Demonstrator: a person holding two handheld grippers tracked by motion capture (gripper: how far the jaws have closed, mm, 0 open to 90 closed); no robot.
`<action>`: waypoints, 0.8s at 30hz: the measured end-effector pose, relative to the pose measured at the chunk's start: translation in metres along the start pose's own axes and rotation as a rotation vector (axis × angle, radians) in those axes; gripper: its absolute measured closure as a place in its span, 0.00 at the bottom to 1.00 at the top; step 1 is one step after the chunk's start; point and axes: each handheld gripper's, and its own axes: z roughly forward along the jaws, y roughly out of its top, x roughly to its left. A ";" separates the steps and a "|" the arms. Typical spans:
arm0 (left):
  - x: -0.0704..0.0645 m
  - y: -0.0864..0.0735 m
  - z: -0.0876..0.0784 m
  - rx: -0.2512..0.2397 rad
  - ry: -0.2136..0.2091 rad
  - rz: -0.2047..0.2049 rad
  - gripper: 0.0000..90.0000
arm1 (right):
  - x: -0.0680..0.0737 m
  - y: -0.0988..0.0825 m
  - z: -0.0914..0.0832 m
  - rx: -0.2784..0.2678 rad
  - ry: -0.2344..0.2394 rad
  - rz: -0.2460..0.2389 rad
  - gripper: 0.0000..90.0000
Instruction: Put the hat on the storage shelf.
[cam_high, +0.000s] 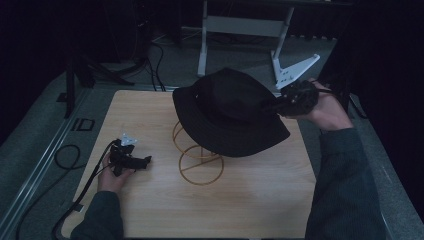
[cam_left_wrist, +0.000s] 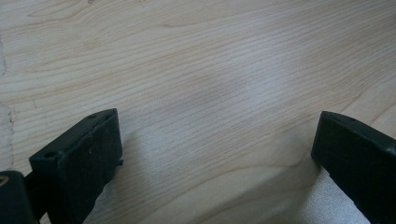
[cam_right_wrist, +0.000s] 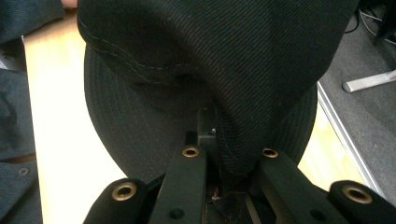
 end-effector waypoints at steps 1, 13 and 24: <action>0.000 0.000 0.000 0.000 0.000 0.001 0.02 | 0.000 0.001 0.001 0.004 0.001 0.003 0.97; 0.000 0.000 0.000 0.000 0.000 0.000 0.02 | 0.000 0.010 0.020 0.015 0.025 0.006 0.97; 0.000 0.000 0.000 0.000 0.000 0.000 0.02 | 0.001 0.018 0.038 0.047 0.050 0.022 0.97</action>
